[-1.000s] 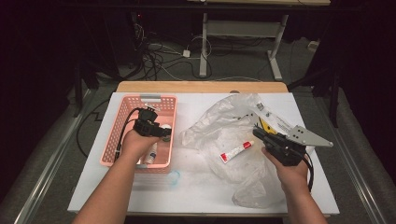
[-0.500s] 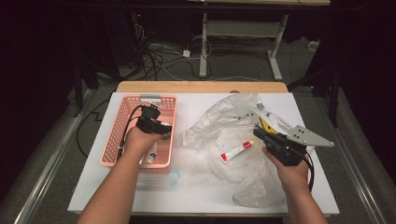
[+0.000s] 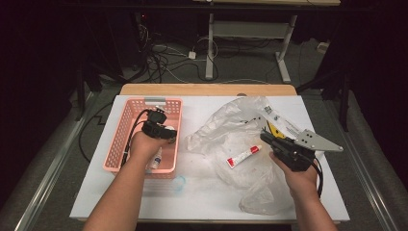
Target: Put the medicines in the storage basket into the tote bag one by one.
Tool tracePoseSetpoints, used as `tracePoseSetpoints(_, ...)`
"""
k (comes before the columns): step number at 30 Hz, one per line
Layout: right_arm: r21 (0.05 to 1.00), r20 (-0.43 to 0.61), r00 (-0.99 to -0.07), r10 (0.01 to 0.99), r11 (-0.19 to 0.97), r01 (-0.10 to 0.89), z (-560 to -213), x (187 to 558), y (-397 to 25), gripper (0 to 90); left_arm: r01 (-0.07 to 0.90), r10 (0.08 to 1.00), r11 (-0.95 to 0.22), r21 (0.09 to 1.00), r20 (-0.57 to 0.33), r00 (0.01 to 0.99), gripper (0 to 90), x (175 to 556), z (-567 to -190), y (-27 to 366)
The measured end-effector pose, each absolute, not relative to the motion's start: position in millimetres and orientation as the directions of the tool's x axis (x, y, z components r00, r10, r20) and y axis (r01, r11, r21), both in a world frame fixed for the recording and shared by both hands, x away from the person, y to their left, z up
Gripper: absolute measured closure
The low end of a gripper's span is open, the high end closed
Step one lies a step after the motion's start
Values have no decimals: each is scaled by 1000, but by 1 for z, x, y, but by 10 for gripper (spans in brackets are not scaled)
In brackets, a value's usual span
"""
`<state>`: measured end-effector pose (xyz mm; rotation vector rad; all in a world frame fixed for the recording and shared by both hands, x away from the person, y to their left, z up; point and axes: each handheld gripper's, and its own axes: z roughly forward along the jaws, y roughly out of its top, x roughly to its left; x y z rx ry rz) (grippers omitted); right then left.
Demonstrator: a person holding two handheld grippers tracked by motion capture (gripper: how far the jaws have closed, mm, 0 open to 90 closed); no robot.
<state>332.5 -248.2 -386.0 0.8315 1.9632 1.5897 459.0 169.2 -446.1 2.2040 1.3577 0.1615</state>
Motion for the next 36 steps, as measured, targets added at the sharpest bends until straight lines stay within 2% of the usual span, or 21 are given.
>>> tracePoseSetpoints(12,978,0,-700,714,146,149,-385,332,-248,900,796,857,-346,498,-177,483,486,458,-445,169)
tracePoseSetpoints(18,980,-3,-700,714,142,141,-382,330,-249,900,787,858,-325,525,-187,479,486,453,-437,173)
tracePoseSetpoints(36,982,-3,-700,715,135,133,-378,328,-248,900,730,854,-300,614,-168,492,486,409,-414,180)
